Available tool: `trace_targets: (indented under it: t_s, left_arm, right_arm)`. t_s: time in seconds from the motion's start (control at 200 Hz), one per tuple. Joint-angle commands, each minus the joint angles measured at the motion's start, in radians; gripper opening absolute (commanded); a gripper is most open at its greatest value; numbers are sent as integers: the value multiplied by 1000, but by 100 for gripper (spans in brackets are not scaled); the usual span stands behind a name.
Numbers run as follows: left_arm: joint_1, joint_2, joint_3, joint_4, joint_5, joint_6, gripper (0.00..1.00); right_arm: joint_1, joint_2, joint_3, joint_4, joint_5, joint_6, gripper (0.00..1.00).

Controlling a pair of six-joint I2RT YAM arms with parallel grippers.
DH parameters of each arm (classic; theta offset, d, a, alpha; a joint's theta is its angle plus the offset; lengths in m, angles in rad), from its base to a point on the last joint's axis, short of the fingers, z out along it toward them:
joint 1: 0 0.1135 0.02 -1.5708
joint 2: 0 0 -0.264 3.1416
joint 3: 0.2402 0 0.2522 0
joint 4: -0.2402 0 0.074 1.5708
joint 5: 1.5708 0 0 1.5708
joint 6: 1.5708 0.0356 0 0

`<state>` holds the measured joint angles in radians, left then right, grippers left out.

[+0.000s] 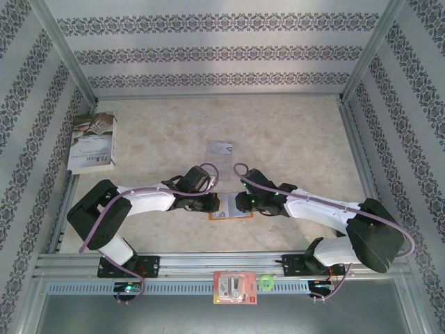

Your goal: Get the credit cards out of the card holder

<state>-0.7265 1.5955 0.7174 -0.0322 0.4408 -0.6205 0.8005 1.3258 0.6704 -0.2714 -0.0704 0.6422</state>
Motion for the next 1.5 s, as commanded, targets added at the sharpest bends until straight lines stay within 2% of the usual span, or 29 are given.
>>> trace_targets:
  t_s: [0.0, 0.155, 0.32, 0.57, 0.934, 1.169, 1.314, 1.499]
  left_arm:
    - [-3, -54, -14, -65, -25, 25, 23]
    - [-2, -95, -21, -78, -87, 36, 26]
    - [-1, -70, -24, -91, -125, 32, 24]
    - [-1, -39, -12, -120, -168, 48, 16]
    - [-1, 20, 3, -160, -152, 64, 12]
    - [1, 40, 3, -161, -142, 62, 8]
    - [9, 32, -2, -160, -141, 58, 8]
    - [35, -3, -24, -149, -137, 48, 9]
  right_arm:
    - [-7, 16, 59, 36, -148, -46, 26]
    - [-44, 134, 93, 109, -308, 5, 22]
    - [-71, 227, 113, 148, -347, 46, 21]
    - [-83, 283, 111, 144, -313, 83, 19]
    - [-100, 304, 87, 194, -323, 118, 24]
    - [-107, 316, 62, 253, -357, 146, 13]
    - [-109, 280, 33, 253, -314, 160, 0]
    - [-110, 192, -19, 197, -198, 174, 0]
